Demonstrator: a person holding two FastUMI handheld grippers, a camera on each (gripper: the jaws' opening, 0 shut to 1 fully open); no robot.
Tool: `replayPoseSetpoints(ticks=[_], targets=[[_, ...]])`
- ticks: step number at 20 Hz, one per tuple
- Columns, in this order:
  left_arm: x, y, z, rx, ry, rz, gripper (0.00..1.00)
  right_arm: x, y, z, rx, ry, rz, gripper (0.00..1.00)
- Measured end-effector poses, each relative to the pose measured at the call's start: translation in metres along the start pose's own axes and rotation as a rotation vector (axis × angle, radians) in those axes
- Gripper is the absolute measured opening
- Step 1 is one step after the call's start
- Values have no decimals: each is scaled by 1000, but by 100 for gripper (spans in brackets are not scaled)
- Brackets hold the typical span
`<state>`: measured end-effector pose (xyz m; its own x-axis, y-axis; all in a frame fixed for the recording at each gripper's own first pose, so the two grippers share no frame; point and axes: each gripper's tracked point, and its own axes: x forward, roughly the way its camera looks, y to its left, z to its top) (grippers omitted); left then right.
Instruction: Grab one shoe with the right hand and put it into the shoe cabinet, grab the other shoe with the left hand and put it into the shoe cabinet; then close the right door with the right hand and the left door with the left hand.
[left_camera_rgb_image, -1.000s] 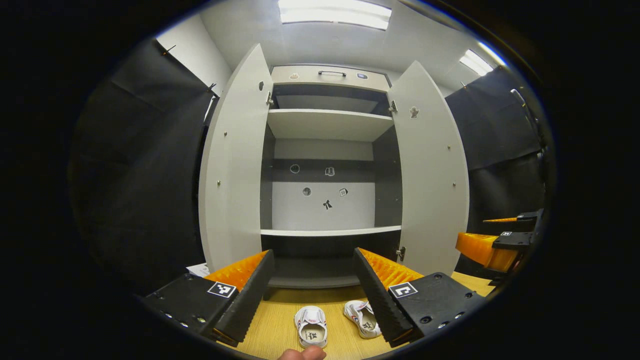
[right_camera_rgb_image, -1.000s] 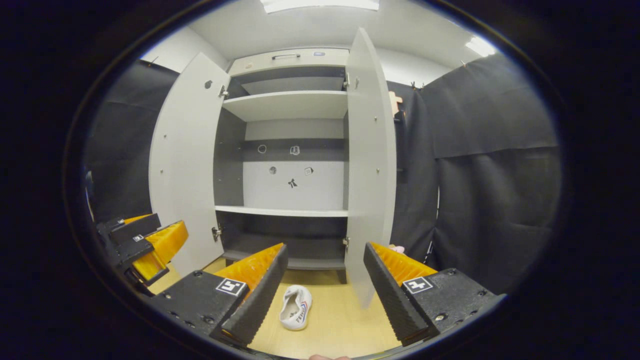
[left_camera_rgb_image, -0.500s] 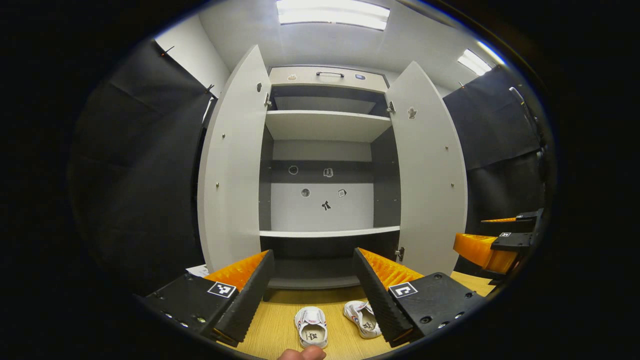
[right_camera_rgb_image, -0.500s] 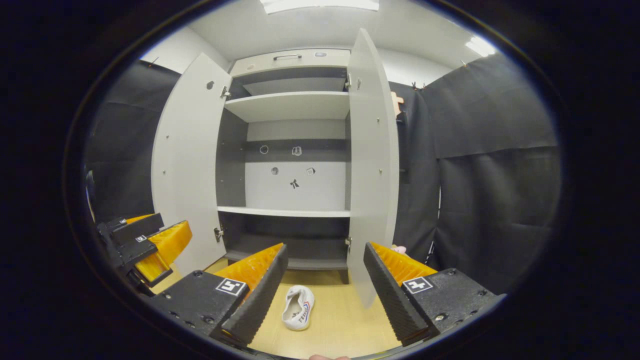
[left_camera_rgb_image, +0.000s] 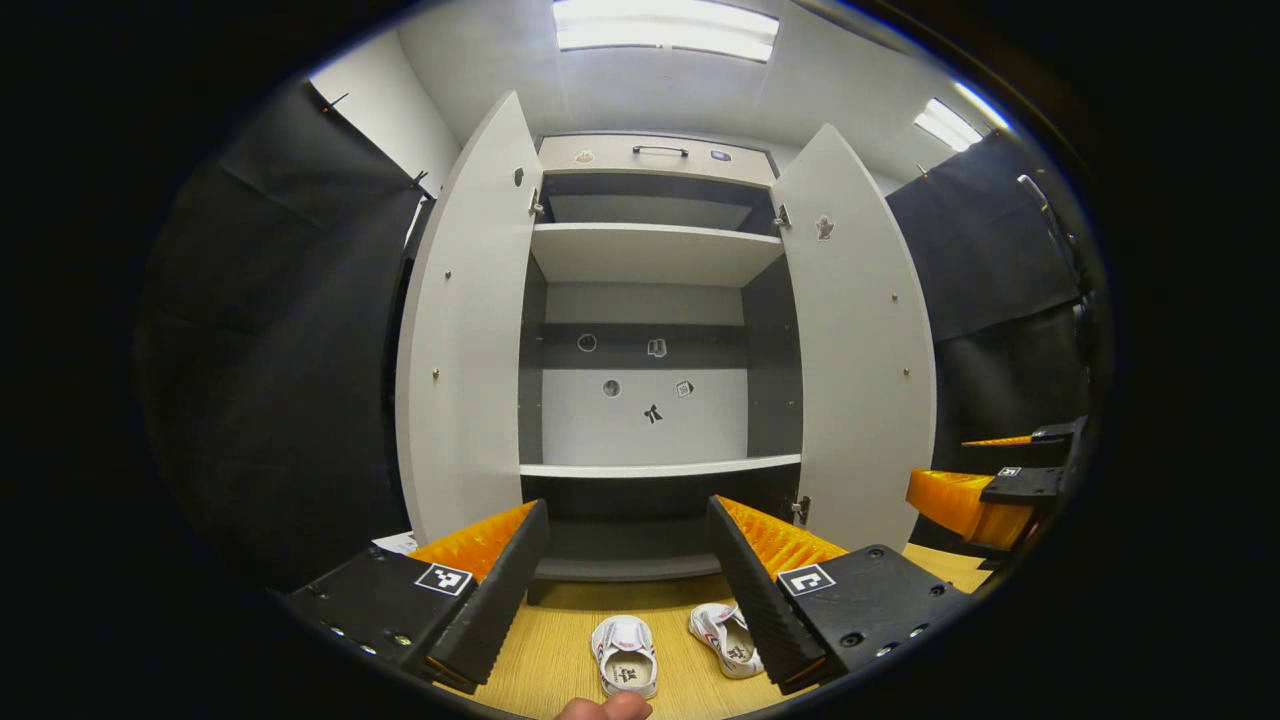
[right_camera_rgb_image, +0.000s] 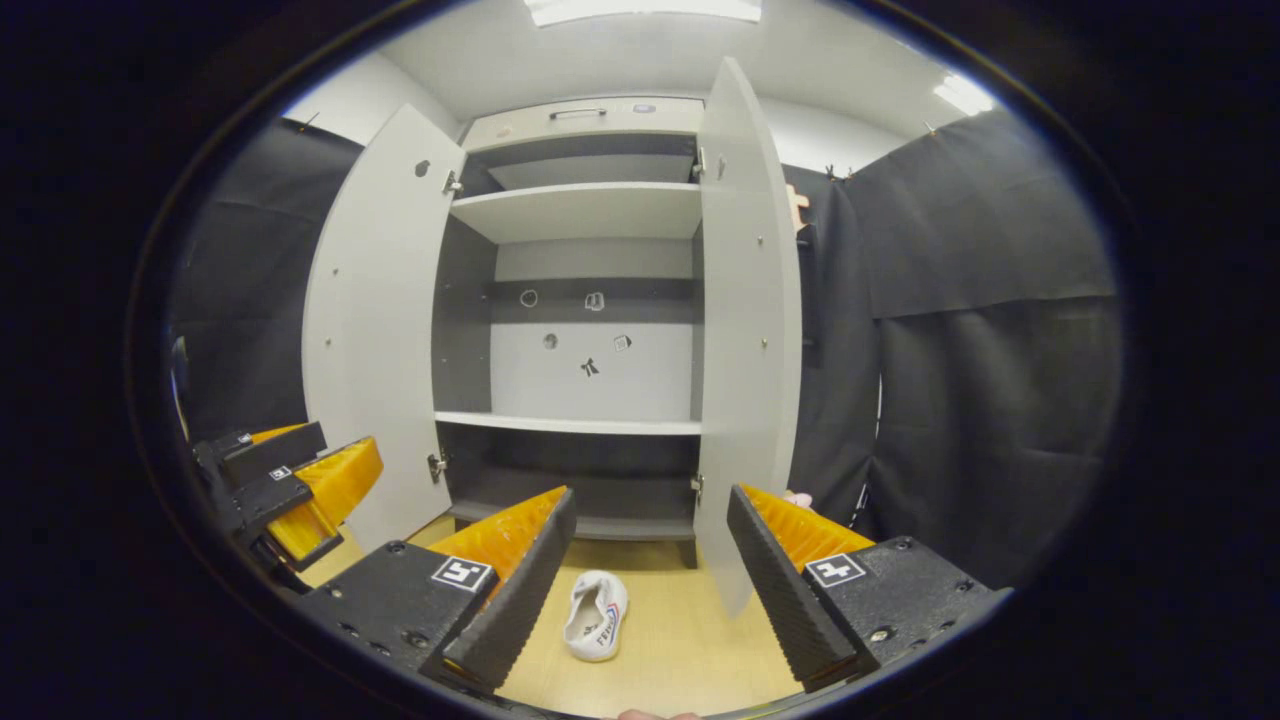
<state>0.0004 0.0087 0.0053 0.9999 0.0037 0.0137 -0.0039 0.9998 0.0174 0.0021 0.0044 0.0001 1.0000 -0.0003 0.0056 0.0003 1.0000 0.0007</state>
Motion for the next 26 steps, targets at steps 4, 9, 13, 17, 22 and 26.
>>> replayPoseSetpoints(ticks=[4,9,13,17,22,26], targets=[[-1,2,0,0,-2,1,95,3,5,-7,-8,15,13,94],[-3,6,-1,-2,2,7,95,13,19,-37,-14,86,56,99],[-7,13,-1,-2,6,16,95,24,39,-78,-27,173,113,99],[-7,23,-3,-7,9,22,95,42,58,-119,-38,264,165,99],[-8,36,-10,-6,24,36,95,66,81,-190,17,440,230,99],[-4,49,-15,3,34,50,95,85,86,-233,56,552,230,81]])
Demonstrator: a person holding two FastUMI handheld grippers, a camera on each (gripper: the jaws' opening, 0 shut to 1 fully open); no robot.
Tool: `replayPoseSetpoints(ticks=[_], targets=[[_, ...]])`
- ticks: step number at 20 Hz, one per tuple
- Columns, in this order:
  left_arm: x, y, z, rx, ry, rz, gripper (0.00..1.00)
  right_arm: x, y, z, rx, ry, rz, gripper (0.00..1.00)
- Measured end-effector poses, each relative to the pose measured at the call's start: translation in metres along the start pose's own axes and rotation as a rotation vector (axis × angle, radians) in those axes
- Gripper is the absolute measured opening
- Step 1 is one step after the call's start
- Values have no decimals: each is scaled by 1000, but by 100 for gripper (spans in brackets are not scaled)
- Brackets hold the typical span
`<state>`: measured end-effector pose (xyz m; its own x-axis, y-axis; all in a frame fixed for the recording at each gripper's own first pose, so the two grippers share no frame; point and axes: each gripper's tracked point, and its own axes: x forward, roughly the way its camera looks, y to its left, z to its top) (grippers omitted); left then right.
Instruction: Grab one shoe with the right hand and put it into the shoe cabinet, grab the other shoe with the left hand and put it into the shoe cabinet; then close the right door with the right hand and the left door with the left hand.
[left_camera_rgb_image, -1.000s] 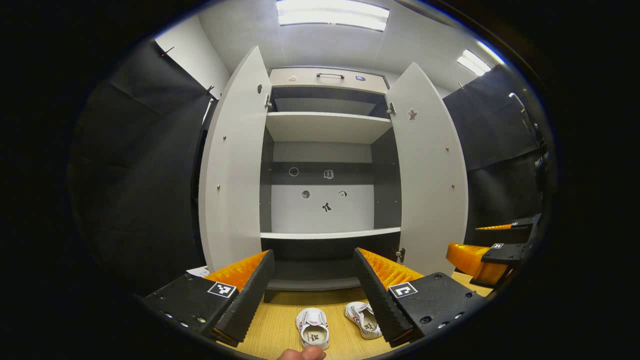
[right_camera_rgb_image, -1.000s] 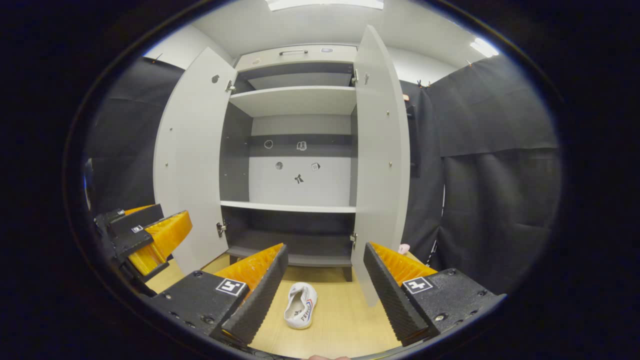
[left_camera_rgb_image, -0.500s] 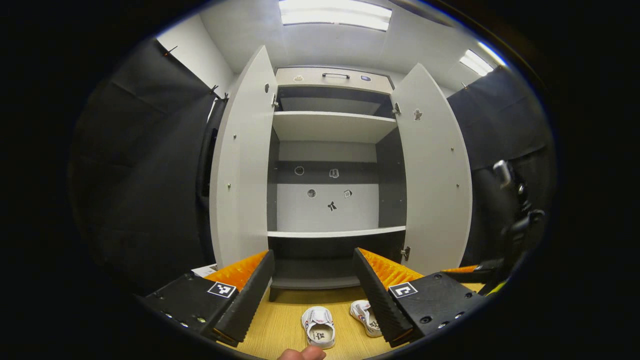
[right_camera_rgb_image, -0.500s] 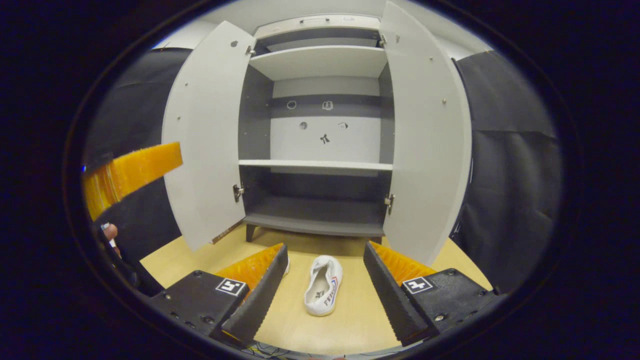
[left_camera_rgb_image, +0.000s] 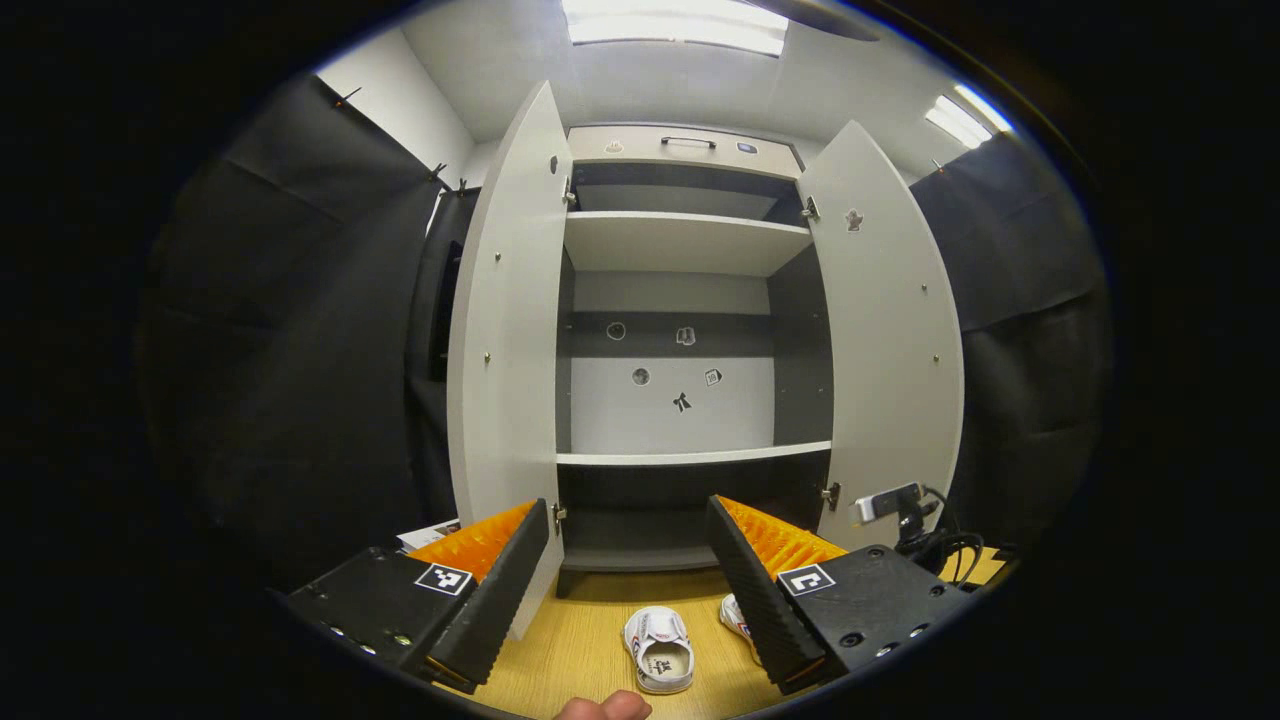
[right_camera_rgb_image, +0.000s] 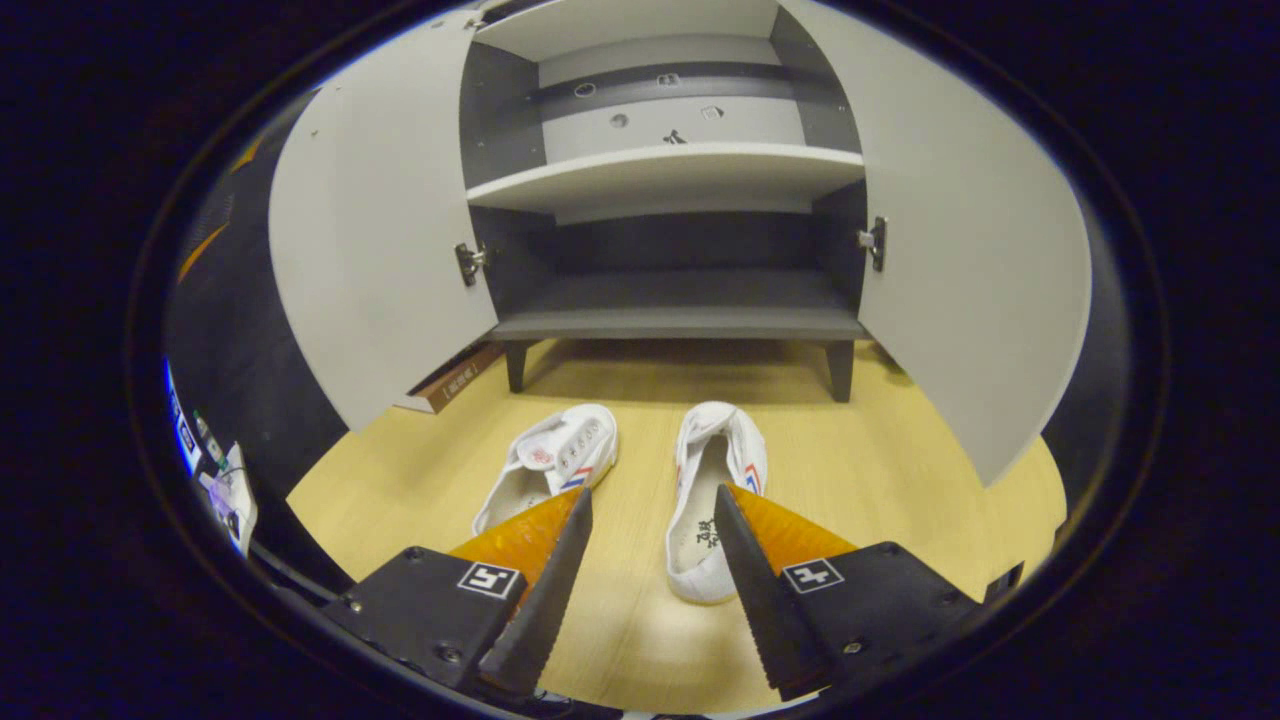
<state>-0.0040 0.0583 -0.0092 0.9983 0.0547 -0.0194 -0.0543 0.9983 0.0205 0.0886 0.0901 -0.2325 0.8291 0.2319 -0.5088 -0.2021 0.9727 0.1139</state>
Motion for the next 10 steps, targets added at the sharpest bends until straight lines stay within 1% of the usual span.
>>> replayPoseSetpoints(ticks=[5,6,8,9,10], targets=[[10,16,-11,-5,30,20,95,46,-13,-9,-14,65,-30,67],[12,18,-14,-9,37,19,95,53,-16,-9,-11,76,-36,66],[16,21,-16,-12,43,18,95,71,-26,-11,3,93,-61,58],[18,22,-17,-11,42,17,95,79,-29,-11,12,98,-71,49],[20,24,-20,-7,44,16,95,86,-33,-11,22,98,-77,45]])
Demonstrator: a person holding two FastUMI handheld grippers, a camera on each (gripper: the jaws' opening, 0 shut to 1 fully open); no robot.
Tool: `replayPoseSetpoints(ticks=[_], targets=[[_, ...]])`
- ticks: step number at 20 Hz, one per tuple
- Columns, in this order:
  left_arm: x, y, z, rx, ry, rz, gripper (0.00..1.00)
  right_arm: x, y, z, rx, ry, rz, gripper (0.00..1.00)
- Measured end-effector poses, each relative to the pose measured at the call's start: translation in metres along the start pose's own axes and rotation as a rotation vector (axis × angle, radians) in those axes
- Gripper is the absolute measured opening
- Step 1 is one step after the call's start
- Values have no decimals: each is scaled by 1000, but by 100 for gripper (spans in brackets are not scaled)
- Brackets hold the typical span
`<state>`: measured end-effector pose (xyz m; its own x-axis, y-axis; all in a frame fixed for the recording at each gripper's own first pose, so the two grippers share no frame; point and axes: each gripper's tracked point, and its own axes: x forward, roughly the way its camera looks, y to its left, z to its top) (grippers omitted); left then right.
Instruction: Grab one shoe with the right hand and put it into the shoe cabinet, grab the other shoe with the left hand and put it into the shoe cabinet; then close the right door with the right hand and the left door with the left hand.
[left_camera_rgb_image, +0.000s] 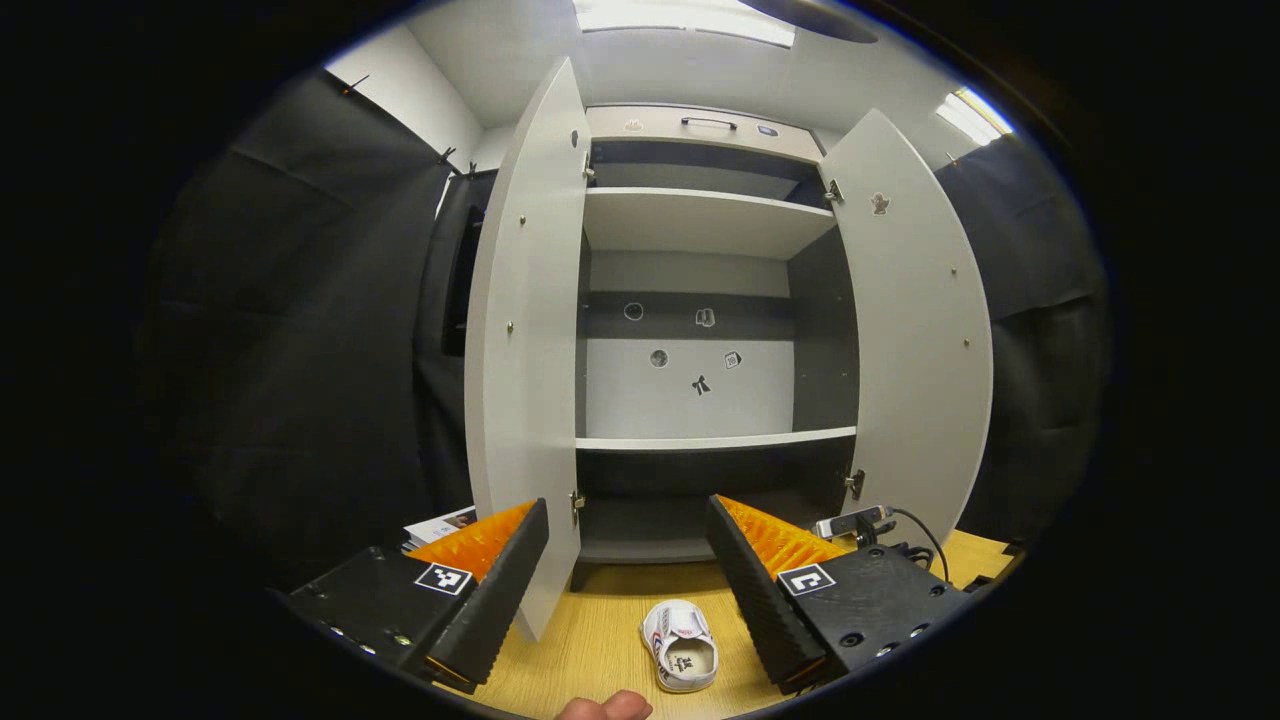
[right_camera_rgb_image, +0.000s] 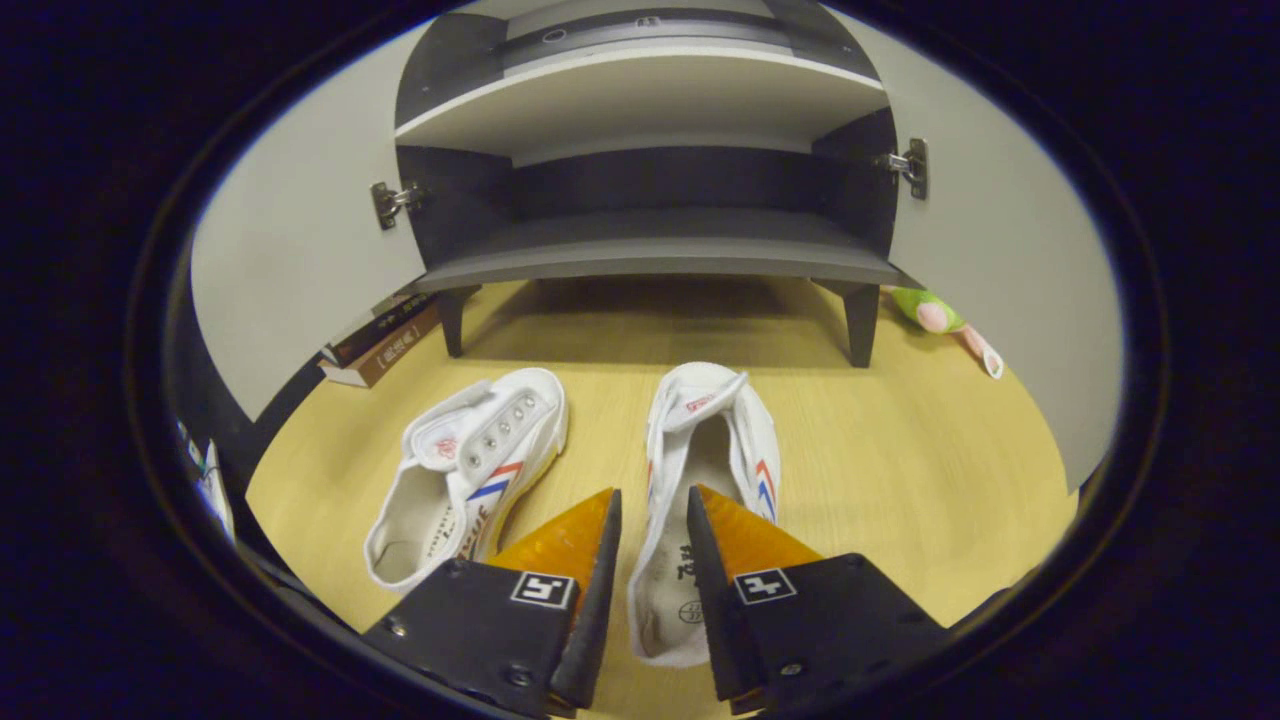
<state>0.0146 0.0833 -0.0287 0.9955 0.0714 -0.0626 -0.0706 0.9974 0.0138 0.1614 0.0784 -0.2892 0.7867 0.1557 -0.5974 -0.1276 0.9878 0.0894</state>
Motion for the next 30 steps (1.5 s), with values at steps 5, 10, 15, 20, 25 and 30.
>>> replayPoseSetpoints(ticks=[5,10,15,20,25,30], targets=[[10,3,-11,-1,30,-2,95,33,-3,3,-13,22,-16,19],[13,2,-22,-9,61,-1,95,34,-1,8,-76,-33,-32,6],[11,-6,-29,-23,75,-11,95,-8,-1,35,-199,-153,-58,4],[11,-29,-22,-31,30,-50,95,-93,16,109,-244,-287,-22,4],[14,-63,-18,-48,-2,-120,95,-168,31,230,-297,-432,26,4],[7,-79,-17,-65,-18,-148,95,-161,29,347,-261,-419,9,4]])
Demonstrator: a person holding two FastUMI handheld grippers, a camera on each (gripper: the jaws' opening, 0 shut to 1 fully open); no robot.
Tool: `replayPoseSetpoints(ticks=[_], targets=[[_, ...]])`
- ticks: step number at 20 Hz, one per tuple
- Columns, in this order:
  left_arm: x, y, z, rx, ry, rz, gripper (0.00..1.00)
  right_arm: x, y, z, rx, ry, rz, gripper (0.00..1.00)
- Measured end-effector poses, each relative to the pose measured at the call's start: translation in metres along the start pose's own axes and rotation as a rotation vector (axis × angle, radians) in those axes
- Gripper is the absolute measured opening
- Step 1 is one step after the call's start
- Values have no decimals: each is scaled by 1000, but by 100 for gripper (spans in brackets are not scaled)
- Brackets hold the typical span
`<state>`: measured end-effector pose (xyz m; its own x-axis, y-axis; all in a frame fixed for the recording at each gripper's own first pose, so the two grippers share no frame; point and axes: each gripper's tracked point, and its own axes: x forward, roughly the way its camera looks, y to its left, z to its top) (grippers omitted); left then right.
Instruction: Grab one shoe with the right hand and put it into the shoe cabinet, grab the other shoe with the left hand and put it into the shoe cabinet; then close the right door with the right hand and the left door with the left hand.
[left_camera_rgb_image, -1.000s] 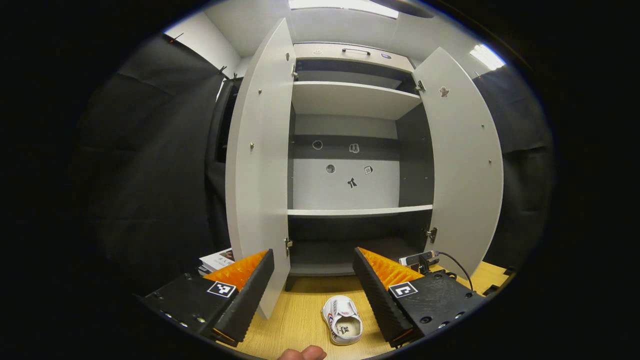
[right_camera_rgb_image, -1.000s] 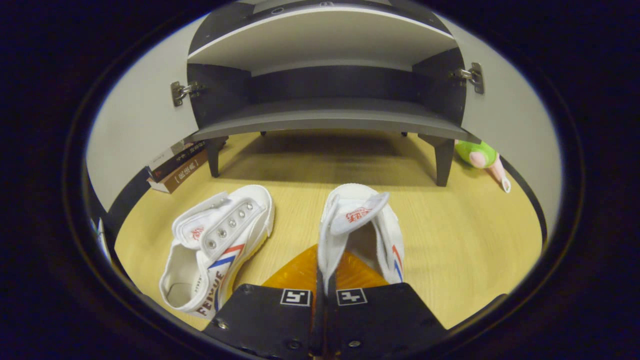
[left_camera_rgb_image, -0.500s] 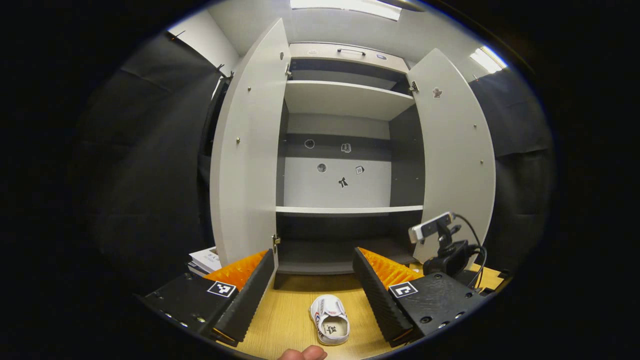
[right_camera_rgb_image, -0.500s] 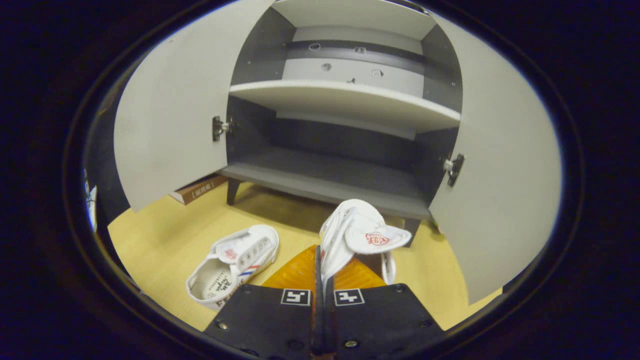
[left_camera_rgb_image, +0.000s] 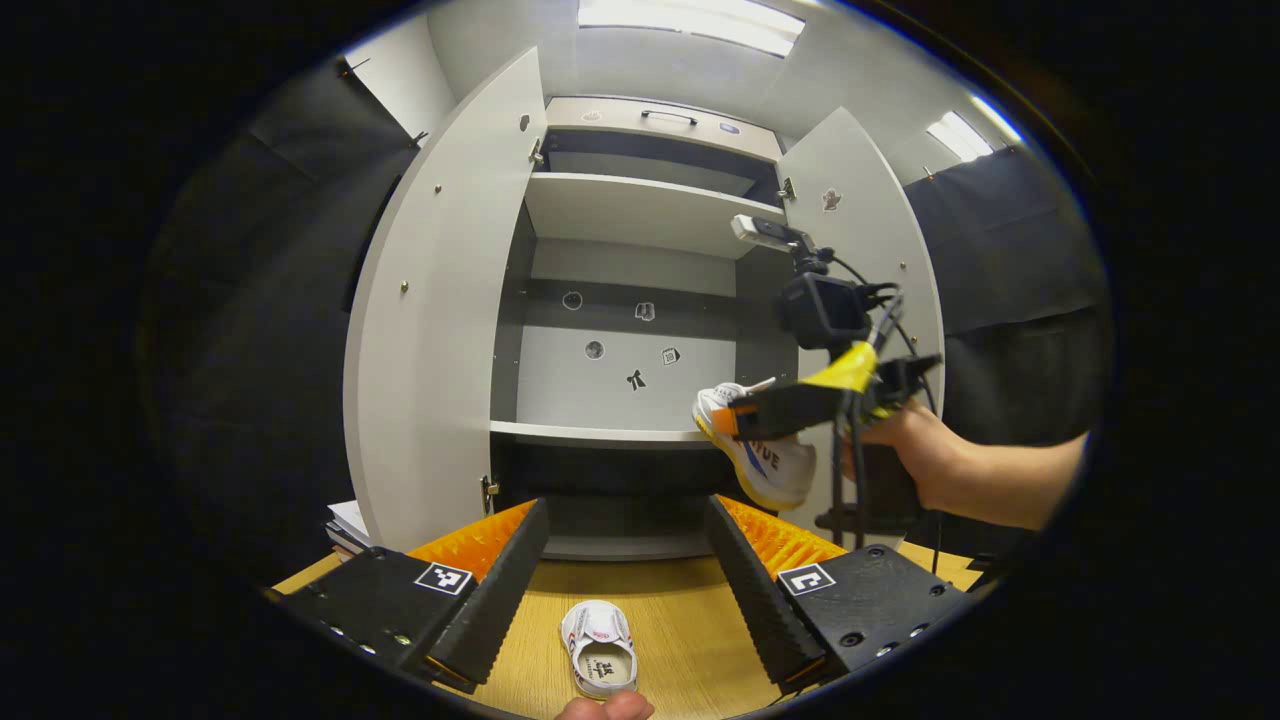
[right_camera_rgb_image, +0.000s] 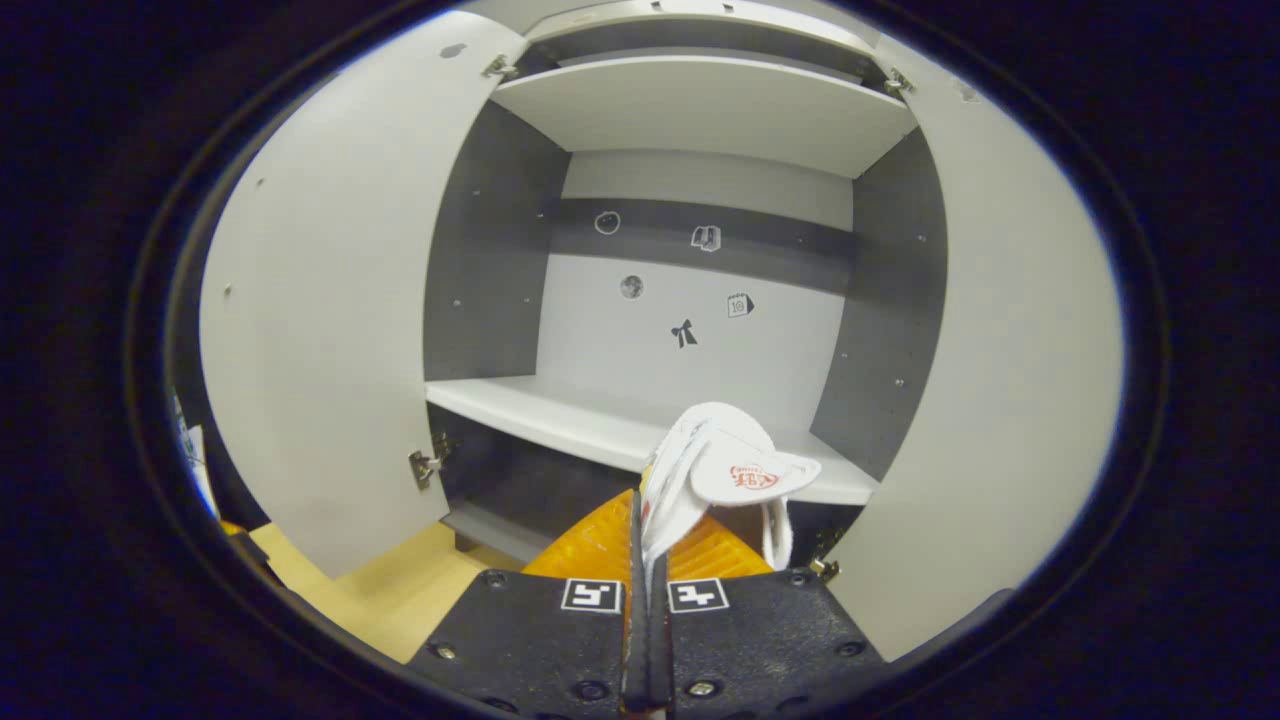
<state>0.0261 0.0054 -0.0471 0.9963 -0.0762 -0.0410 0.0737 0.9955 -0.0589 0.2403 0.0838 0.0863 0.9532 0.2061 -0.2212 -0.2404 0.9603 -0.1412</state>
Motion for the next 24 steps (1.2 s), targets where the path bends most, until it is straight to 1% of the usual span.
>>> replayPoseSetpoints(ticks=[2,3,4,6,8,11,13,14,15,16,18,19,20,21,22,23,24], targets=[[-3,-4,-1,-1,5,-18,95,27,-15,18,-2,32,-31,4],[-6,-2,-2,6,6,-14,95,44,-21,26,-22,45,-59,2],[-7,1,-3,21,7,-7,95,58,-29,35,-48,62,-82,4],[-9,10,-4,58,12,12,95,84,-37,47,-102,93,-110,4],[-10,16,-5,74,16,27,95,104,-40,53,-101,137,-128,4],[-13,24,-8,81,30,45,95,125,-41,48,-73,233,-120,4],[-13,30,-9,94,32,58,95,134,-45,39,-58,286,-139,5],[-13,33,-8,99,33,63,95,137,-47,35,-60,311,-143,5],[-13,34,-9,101,36,64,95,141,-49,33,-62,321,-151,8],[-13,35,-10,101,37,65,95,141,-51,32,-65,330,-158,9],[-12,37,-13,98,45,66,95,135,-51,32,-70,333,-152,14],[-11,37,-14,95,48,65,95,136,-51,34,-64,327,-152,19],[-11,37,-15,94,48,64,95,133,-52,39,-59,314,-155,27],[-11,38,-16,92,51,64,95,124,-52,46,-60,287,-153,24],[-10,38,-17,91,53,62,95,114,-52,57,-63,251,-149,29],[-10,38,-19,89,54,62,95,99,-54,68,-80,213,-164,33],[-9,38,-20,88,55,61,95,84,-55,81,-99,162,-169,39]])
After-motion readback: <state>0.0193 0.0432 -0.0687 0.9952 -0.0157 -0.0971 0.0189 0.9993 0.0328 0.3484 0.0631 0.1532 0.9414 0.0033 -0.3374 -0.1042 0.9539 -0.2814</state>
